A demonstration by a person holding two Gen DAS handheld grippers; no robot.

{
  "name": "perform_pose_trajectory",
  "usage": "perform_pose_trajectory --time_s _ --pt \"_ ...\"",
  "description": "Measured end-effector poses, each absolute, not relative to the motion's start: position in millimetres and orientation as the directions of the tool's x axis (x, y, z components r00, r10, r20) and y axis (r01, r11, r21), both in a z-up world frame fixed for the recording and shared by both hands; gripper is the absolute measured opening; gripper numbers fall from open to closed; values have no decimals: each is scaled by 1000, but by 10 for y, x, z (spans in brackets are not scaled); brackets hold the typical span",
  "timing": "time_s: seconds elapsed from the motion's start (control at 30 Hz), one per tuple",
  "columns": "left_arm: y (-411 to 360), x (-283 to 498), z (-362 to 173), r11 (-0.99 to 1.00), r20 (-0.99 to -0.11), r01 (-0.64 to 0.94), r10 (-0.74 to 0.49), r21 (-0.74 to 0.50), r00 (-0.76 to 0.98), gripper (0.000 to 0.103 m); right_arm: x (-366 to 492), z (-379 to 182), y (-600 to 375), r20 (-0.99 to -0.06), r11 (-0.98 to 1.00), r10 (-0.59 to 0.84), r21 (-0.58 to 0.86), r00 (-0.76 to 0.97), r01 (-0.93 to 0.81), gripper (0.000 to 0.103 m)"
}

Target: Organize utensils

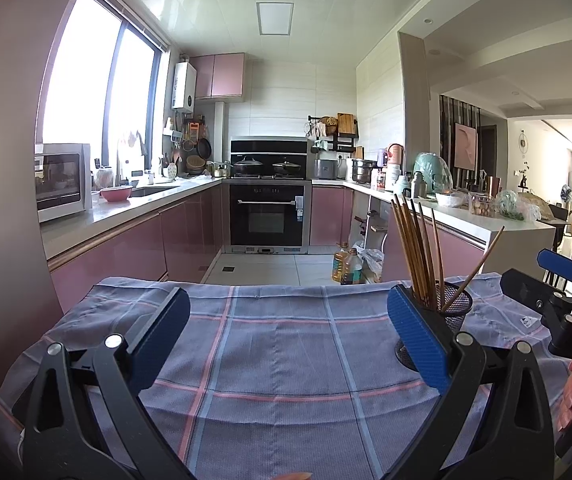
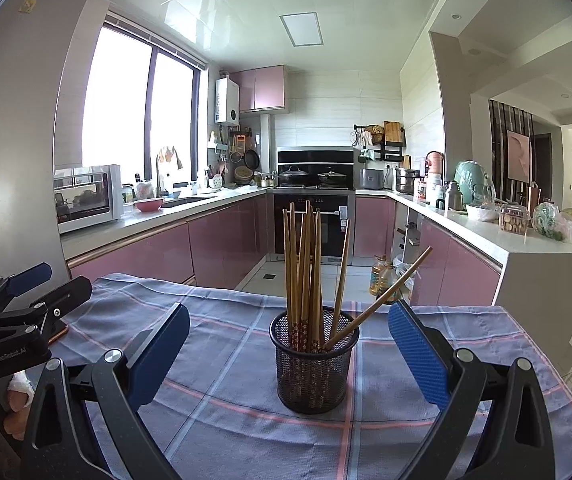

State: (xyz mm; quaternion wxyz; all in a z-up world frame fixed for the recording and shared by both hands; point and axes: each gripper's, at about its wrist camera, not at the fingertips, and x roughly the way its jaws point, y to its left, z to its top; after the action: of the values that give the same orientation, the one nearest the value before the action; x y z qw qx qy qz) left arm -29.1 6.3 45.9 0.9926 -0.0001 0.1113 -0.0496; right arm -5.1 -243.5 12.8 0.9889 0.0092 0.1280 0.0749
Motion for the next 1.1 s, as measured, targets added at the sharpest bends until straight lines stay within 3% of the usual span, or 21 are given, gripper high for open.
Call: perform_pose_trajectory --time_s 1.1 --pt "31 -224 393 996 -255 86 -89 -22 963 97 -27 158 -2402 -252 996 88 21 964 -85 96"
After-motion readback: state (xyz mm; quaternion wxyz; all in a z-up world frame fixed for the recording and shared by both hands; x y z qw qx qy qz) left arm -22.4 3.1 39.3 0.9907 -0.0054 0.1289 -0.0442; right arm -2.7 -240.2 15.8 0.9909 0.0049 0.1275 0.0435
